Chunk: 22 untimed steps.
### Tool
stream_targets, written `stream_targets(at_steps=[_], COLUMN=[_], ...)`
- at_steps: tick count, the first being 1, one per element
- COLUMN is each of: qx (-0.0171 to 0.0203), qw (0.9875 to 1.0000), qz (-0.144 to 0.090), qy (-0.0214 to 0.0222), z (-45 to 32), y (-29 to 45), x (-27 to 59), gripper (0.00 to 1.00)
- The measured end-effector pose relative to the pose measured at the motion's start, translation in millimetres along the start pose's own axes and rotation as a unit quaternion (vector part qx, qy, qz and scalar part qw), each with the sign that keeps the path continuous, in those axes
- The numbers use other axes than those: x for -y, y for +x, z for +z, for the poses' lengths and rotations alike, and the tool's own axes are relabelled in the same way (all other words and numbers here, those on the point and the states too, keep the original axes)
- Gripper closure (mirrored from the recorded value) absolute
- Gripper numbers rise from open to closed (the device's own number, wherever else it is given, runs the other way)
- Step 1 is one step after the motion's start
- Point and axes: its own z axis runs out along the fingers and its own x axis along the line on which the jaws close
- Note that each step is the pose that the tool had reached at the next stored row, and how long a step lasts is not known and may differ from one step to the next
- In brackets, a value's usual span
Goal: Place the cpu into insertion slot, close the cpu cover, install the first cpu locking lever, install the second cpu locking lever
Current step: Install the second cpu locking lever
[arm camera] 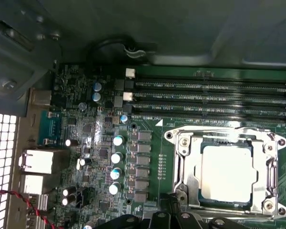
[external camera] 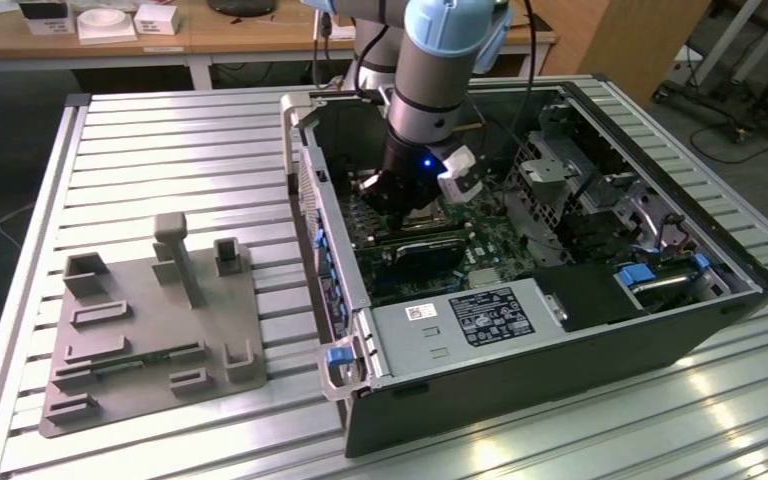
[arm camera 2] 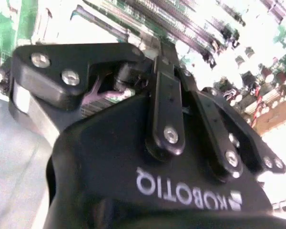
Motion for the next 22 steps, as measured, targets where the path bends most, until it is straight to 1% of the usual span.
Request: stream_targets(at_steps=[1,2,3,6,10,15,18,19,22], qx=[-0.0001,-0.0002,-0.0003,0.0,-0.0001,0.0004,0.0015,0.0018,0.002], qw=[1.0,1.0,1.0,1.0,1.0,1.0,1.0,1.0,1.0], qz=[0.0,0.0,0.0,0.0,0.0,0.0,0.0,0.0,0.0], qy=[0.0035,0.0056,0.0058,0.0057,0.0051,0.004,0.0036,0.0036,0.0035], z=[0.0,0.0,-0.1,-1.3,-5.7,-13.4,-19.7,-20.8,-20.8], y=[0.0,-0.1,0.0,-0.1,0.1,0.2,0.2,0.3,0.3], x=[0.0,0.1,0.1,-0.1,-0.3,-0.9,-1.3,-1.4,-1.4], gripper=[0.9,0.9,0.9,0.9,0.9,0.9,0.9,0.9,0.9])
